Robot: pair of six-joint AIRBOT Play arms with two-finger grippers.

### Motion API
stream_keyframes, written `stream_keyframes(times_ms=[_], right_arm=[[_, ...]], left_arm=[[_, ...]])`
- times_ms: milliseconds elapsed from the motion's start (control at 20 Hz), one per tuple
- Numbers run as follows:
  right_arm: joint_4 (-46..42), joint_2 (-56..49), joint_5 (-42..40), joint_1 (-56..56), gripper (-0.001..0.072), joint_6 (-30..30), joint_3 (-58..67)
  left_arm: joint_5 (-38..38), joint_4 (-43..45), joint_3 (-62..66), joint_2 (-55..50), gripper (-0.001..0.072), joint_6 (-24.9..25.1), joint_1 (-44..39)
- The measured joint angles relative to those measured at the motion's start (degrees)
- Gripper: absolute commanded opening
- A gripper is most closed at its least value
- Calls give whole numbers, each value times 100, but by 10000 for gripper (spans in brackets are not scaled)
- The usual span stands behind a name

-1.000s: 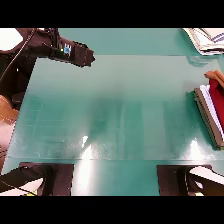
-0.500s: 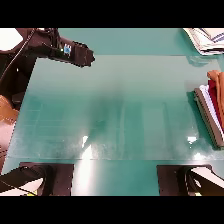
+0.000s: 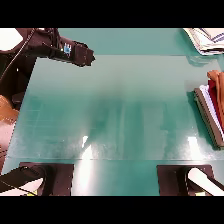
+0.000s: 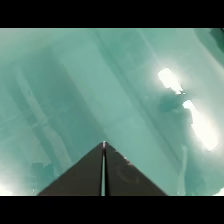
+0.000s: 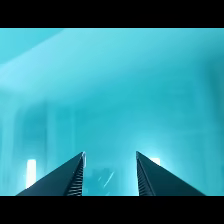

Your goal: Fold the shirts.

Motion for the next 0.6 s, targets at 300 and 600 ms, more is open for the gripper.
stream_keyframes(times_ms=[300,600], right_arm=[[-400,-2,-708,2280,15,2,0],[-579,-2,-925,3049,15,0,0]], left_arm=[[13,-2,0,0,27,0,0],[22,-4,0,0,27,-2,0]])
